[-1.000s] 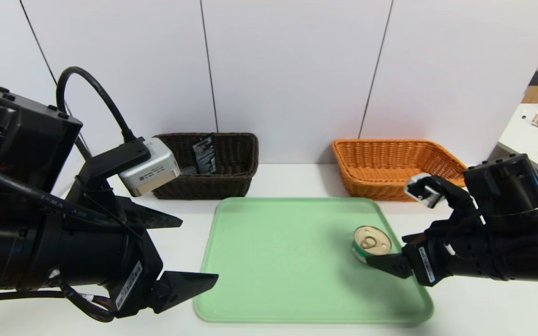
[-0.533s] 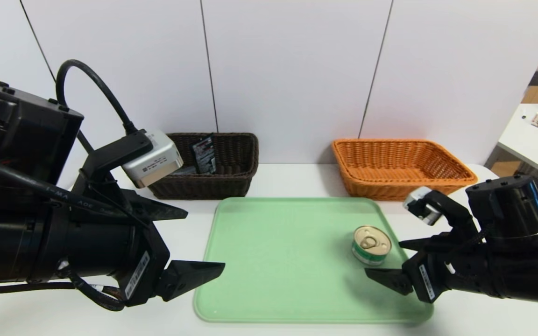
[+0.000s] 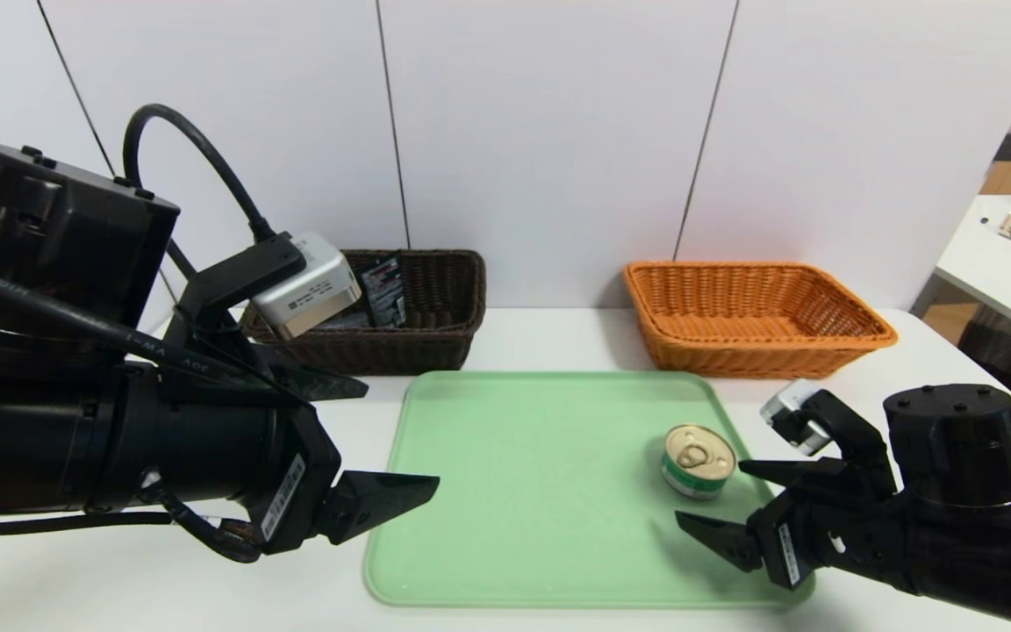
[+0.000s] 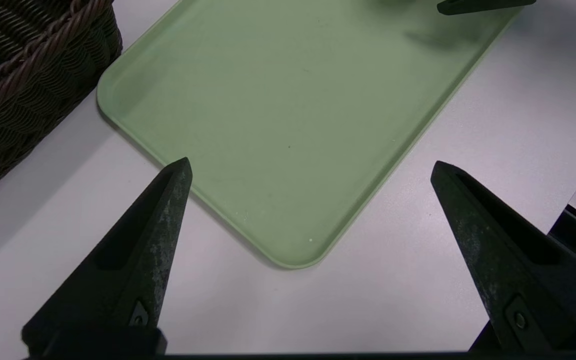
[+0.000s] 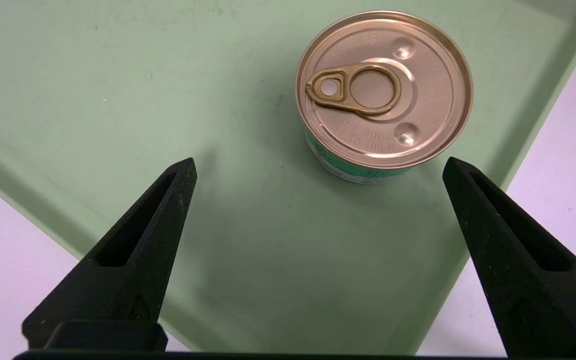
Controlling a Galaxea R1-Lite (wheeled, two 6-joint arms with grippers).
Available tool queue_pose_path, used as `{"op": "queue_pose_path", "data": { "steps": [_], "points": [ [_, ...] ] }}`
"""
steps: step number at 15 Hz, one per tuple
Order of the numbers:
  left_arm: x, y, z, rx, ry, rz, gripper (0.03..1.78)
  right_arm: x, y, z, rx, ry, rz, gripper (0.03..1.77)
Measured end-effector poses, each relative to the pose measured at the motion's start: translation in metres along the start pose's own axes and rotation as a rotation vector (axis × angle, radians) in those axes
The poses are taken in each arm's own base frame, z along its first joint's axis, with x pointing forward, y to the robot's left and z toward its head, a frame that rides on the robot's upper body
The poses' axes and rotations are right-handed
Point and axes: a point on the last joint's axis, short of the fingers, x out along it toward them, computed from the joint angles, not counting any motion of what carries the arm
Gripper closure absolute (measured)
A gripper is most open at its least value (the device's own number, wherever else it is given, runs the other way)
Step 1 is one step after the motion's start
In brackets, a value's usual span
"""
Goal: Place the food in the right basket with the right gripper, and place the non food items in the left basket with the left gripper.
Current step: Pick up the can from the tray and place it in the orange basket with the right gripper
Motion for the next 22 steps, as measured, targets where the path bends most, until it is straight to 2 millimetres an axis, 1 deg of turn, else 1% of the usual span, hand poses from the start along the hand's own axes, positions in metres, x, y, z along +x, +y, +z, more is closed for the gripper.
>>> {"op": "queue_pose_path", "data": {
  "steps": [6, 8, 12, 16, 22],
  "points": [
    [0.002, 0.0, -0.002, -0.006, 0.011, 0.003, 0.12, 0.011, -0.003, -0.004, 0.008, 0.016, -0.007, 0.1],
    [0.003, 0.0, -0.003, -0.007, 0.016, 0.003, 0.12, 0.017, -0.006, -0.003, 0.015, -0.003, -0.021, 0.1],
    [0.004, 0.001, -0.004, -0.009, 0.019, 0.005, 0.12, 0.027, -0.008, -0.007, 0.076, -0.003, -0.031, 0.1],
    [0.004, 0.001, -0.004, -0.009, 0.022, 0.003, 0.12, 0.03, -0.009, -0.008, 0.081, 0.0, -0.032, 0.1],
    [0.006, 0.001, -0.004, -0.011, 0.027, 0.002, 0.12, 0.029, -0.008, -0.01, 0.073, -0.051, -0.032, 0.1]
  ]
}}
